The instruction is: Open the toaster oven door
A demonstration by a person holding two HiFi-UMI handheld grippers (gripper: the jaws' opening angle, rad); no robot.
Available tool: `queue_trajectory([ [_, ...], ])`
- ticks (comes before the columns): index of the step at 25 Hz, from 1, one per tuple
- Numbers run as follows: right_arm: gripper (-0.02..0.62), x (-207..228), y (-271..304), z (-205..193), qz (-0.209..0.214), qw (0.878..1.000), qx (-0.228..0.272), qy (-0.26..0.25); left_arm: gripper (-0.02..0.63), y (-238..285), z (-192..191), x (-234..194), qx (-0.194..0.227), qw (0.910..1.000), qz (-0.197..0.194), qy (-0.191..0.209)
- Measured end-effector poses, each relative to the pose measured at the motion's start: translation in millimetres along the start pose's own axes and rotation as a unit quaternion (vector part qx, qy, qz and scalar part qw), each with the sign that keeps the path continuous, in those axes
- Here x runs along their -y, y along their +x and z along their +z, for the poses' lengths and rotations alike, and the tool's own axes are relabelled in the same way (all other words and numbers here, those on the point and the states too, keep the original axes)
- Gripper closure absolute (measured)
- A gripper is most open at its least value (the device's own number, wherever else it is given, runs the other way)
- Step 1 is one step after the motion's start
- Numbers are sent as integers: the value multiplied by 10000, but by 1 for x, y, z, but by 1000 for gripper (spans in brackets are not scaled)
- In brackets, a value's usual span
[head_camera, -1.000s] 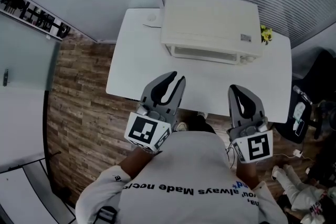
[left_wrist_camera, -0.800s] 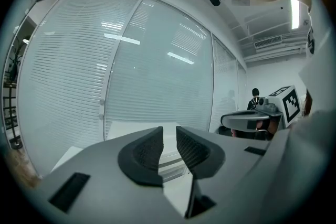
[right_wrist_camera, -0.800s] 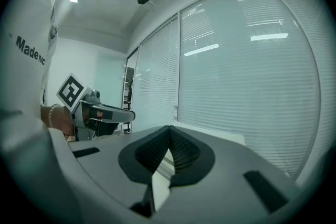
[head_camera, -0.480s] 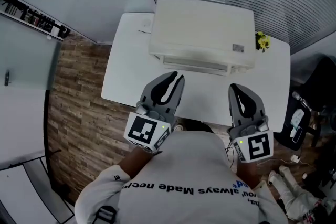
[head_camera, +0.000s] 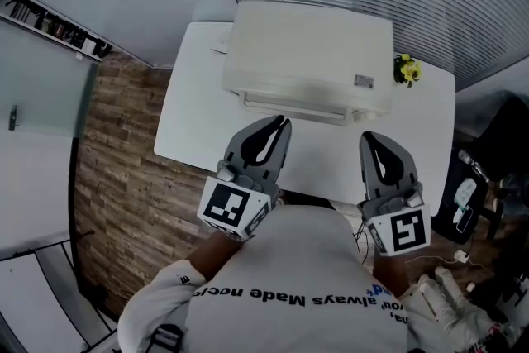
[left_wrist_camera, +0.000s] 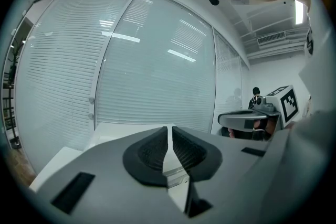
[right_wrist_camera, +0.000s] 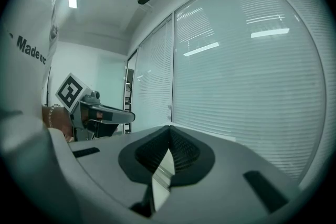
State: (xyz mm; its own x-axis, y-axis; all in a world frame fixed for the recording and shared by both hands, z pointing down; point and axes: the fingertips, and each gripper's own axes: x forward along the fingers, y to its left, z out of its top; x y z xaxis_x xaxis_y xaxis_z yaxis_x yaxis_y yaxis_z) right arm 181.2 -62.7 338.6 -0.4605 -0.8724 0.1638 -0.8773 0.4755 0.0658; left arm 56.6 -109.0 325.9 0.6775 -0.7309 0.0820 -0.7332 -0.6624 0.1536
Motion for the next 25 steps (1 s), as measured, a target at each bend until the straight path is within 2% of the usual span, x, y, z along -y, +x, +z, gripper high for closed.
queue_trajectory([
  [12, 588, 13, -3, -6, 50, 10000, 24, 34, 574, 11, -7, 7, 20, 10000, 14, -21],
  [25, 588, 3, 26, 5, -79, 10000, -6, 3, 574, 8, 0, -31, -60, 9999, 74, -36],
])
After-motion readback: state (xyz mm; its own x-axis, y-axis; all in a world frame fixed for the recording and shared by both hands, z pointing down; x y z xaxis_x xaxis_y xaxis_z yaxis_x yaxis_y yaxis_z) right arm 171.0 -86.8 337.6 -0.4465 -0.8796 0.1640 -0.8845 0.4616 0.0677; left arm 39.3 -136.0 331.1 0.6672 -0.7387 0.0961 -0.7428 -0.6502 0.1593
